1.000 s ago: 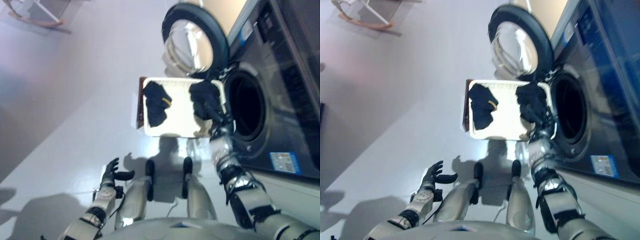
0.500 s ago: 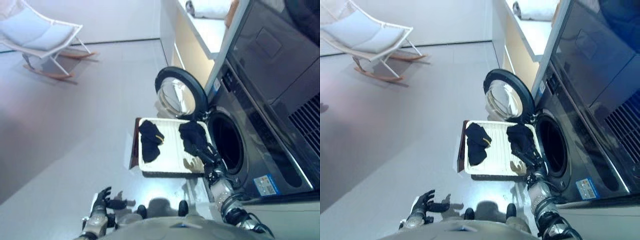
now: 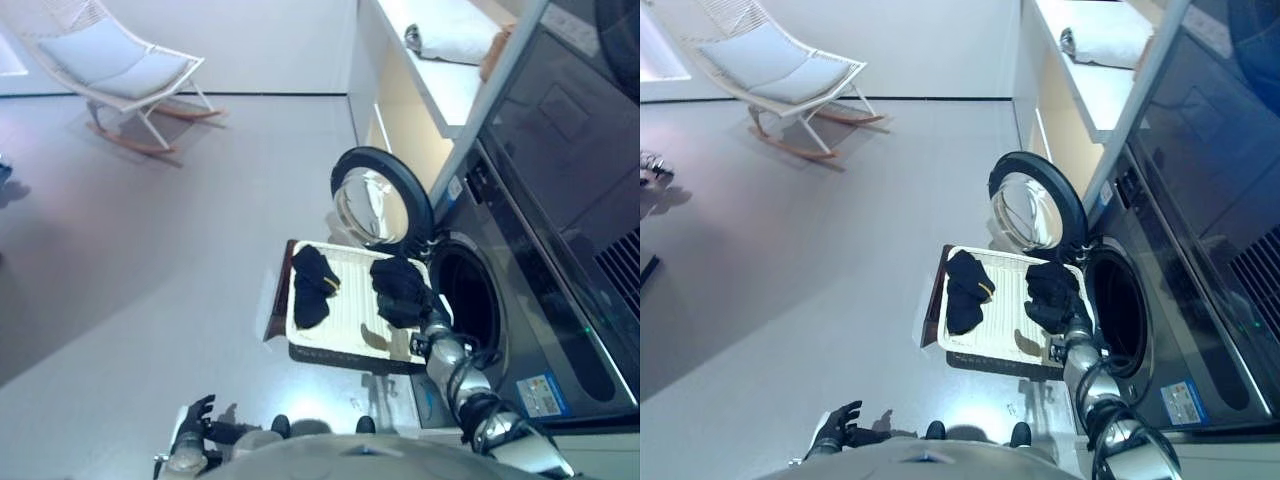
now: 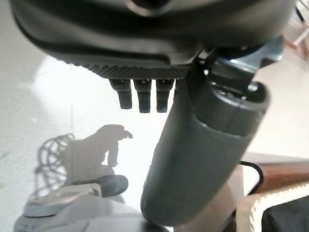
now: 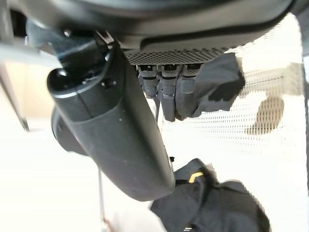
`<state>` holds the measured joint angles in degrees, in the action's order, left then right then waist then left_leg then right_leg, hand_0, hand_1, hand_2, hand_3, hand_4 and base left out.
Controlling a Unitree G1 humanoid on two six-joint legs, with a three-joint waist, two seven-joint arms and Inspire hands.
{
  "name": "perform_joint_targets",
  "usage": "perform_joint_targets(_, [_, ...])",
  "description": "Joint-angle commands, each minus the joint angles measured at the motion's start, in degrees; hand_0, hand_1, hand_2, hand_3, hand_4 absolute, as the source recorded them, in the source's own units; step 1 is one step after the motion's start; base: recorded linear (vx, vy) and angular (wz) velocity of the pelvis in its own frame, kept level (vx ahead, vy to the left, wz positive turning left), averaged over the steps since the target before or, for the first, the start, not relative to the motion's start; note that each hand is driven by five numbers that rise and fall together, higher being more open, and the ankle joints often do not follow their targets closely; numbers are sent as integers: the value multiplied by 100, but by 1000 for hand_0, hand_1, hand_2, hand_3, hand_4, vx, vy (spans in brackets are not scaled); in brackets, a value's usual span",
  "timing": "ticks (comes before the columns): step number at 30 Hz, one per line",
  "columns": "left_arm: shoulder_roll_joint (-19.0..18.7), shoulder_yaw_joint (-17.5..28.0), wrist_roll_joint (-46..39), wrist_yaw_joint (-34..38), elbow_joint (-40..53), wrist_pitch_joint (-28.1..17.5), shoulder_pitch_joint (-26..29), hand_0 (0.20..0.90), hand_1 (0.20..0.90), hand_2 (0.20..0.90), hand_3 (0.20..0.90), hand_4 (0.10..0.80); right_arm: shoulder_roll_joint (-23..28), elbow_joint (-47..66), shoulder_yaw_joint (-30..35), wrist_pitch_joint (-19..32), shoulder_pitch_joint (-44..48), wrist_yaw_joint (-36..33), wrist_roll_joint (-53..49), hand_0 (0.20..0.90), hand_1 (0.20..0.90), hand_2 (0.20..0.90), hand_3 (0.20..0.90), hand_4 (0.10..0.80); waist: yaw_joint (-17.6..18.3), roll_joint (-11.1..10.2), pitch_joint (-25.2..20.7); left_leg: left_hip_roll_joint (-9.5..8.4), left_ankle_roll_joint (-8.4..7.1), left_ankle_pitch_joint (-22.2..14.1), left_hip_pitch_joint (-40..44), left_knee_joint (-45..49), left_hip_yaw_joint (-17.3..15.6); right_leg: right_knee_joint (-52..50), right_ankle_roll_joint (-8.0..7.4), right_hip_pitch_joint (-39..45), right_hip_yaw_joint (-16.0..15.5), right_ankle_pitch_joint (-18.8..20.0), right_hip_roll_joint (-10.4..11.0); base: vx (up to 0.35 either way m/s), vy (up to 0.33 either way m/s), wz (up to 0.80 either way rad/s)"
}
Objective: Pick up the clothes and place them into the washing machine
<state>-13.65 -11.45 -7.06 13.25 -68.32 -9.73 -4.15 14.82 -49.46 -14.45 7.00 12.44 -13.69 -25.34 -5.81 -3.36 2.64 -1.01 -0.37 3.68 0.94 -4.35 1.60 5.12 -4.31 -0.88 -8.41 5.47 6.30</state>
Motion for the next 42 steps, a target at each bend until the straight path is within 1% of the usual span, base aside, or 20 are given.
perform_joint_targets(1, [-405, -170, -54, 262, 124, -270, 469, 900, 900, 900, 900, 800, 173, 30, -221, 371, 1378, -280, 298, 900, 900, 900, 900, 800, -225, 22, 500, -18, -94, -28, -754, 273, 172, -999, -152, -250, -136, -654, 50, -308, -46, 26])
perform_joint_targets(5, [-553, -399, -321, 437, 237, -400, 981, 900, 900, 900, 900, 800, 355, -601, -320, 388, 2584, -506, 271, 900, 900, 900, 900, 800, -325, 91, 990, -25, -168, 167, -1492, 425, 318, -1231, -86, -978, -253, -582, 86, -285, -21, 35])
perform_joint_targets(6, [-599, -478, -357, 505, 285, -435, 1097, 900, 900, 900, 900, 800, 461, -834, -325, 382, 2899, -593, 260, 900, 900, 900, 900, 800, -352, 114, 1112, -32, -188, 208, -1703, 505, 330, -1345, -64, -1186, -286, -569, 108, -216, 20, 27])
perform_joint_targets(8, [-680, -483, -487, 581, 353, -479, 1297, 900, 900, 900, 900, 800, 594, -1037, -315, 369, 3375, -697, 205, 900, 900, 900, 900, 800, -368, 129, 1241, -68, -213, 206, -2024, 693, 295, -1538, -27, -1492, -259, -602, 121, -135, 29, 16])
perform_joint_targets(10, [-748, -545, -590, 631, 449, -533, 1459, 900, 900, 900, 900, 800, 726, -1269, -340, 389, 3744, -806, 184, 900, 900, 900, 900, 800, -416, 154, 1406, -107, -260, 208, -2401, 946, 280, -1744, 0, -1808, -285, -622, 163, -88, 12, 10])
perform_joint_targets(11, [-748, -545, -590, 631, 448, -533, 1461, 900, 900, 900, 900, 800, 726, -1271, -340, 390, 3746, -805, 184, 900, 900, 900, 900, 800, -415, 152, 1401, -108, -260, 206, -2411, 952, 279, -1749, 0, -1818, -284, -623, 164, -67, -3, 8])
perform_joint_targets(12, [-785, -611, -639, 707, 513, -564, 1632, 900, 900, 900, 900, 800, 856, -1485, -352, 382, 4103, -872, 157, 900, 900, 900, 900, 800, -442, 174, 1485, -133, -287, 173, -2726, 1162, 261, -1937, 11, -2100, -312, -660, 216, -38, 10, 15])
perform_joint_targets(14, [-815, -666, -704, 747, 589, -601, 1772, 900, 900, 900, 900, 800, 968, -1688, -389, 390, 4451, -918, 106, 900, 900, 900, 900, 800, -496, 188, 1573, -153, -319, 186, -2987, 1273, 260, -2062, 25, -2334, -323, -667, 229, -34, 0, 19])
perform_joint_targets(17, [-843, -697, -769, 778, 676, -609, 1861, 900, 900, 900, 900, 800, 1063, -1878, -407, 367, 4679, -975, 86, 900, 900, 900, 900, 800, -539, 200, 1615, -169, -325, 176, -3209, 1366, 258, -2170, 31, -2551, -337, -703, 261, -11, -4, 13])
perform_joint_targets(18, [-863, -769, -864, 835, 795, -672, 2013, 900, 900, 900, 900, 800, 1165, -1994, -452, 369, 4966, -1054, 76, 900, 900, 900, 900, 800, -588, 232, 1735, -183, -344, 208, -3415, 1421, 283, -2238, 38, -2724, -350, -702, 269, -19, 7, 10])
perform_joint_targets(19, [-834, -801, -899, 851, 832, -687, 2042, 900, 900, 900, 900, 800, 1216, -2092, -448, 367, 5033, -1049, 48, 900, 900, 900, 900, 800, -610, 245, 1745, -205, -346, 214, -3492, 1422, 297, -2258, 34, -2810, -356, -705, 282, 67, -23, 9])
perform_joint_targets(20, [-819, -831, -922, 863, 895, -703, 2072, 900, 900, 900, 900, 800, 1269, -2171, -465, 370, 5099, -1035, 8, 900, 900, 900, 900, 800, -639, 242, 1751, -233, -378, 72, -3498, 1432, 300, -2300, 0, -2811, -327, -856, 294, 104, -20, 8])
perform_joint_targets(22, [-827, -877, -953, 886, 1038, -742, 2144, 900, 900, 900, 900, 800, 1398, -2216, -490, 381, 5292, -1053, -63, 900, 900, 900, 900, 800, -675, 278, 1821, -237, -380, 78, -3656, 1440, 321, -2335, -9, -2967, -319, -869, 314, 57, -3, 17])
perform_joint_targets(27, [-836, -945, -1060, 946, 1257, -794, 2250, 900, 900, 900, 900, 800, 1489, -2231, -681, 401, 5602, -993, -167, 900, 900, 900, 900, 800, -790, 296, 1939, -311, -388, 140, -3993, 1431, 373, -2400, -2, -3262, -322, -909, 327, 13, 14, 8])
perform_joint_targets(32, [-823, -989, -1123, 1000, 1301, -815, 2405, 900, 900, 900, 900, 800, 1419, -2103, -915, 398, 5749, -827, -189, 900, 900, 900, 900, 800, -885, 278, 2049, -350, -387, 169, -4251, 1443, 431, -2408, -12, -3454, -361, -934, 348, 22, -14, 12])
perform_joint_targets(36, [-864, -1079, -1130, 978, 1438, -819, 2493, 900, 900, 900, 900, 800, 1336, -2266, -1245, 283, 5942, -706, 87, 900, 900, 900, 900, 800, -1030, 235, 2170, -404, -399, 209, -4465, 1433, 545, -2332, -18, -3541, -478, -936, 363, 35, -42, 20])
perform_joint_targets(38, [-878, -1089, -1145, 975, 1467, -828, 2526, 900, 900, 900, 900, 800, 1358, -2310, -1309, 267, 6002, -662, 130, 900, 900, 900, 900, 800, -1050, 227, 2184, -416, -405, 217, -4538, 1440, 570, -2337, -17, -3590, -499, -939, 366, 20, -47, 16])
perform_joint_targets(41, [-889, -1184, -1144, 980, 1611, -846, 2666, 900, 900, 900, 900, 800, 1508, -2661, -1599, 100, 6189, -618, 656, 900, 900, 900, 900, 800, -1173, 282, 2305, -473, -405, 251, -4709, 1441, 642, -2385, -19, -3731, -562, -974, 391, 12, -21, 16])
perform_joint_targets(42, [-887, -1183, -1143, 981, 1612, -844, 2668, 900, 900, 900, 900, 800, 1509, -2664, -1601, 100, 6194, -618, 659, 900, 900, 900, 900, 800, -1171, 285, 2306, -473, -406, 251, -4711, 1442, 643, -2387, -19, -3733, -563, -975, 391, 0, -5, 15])
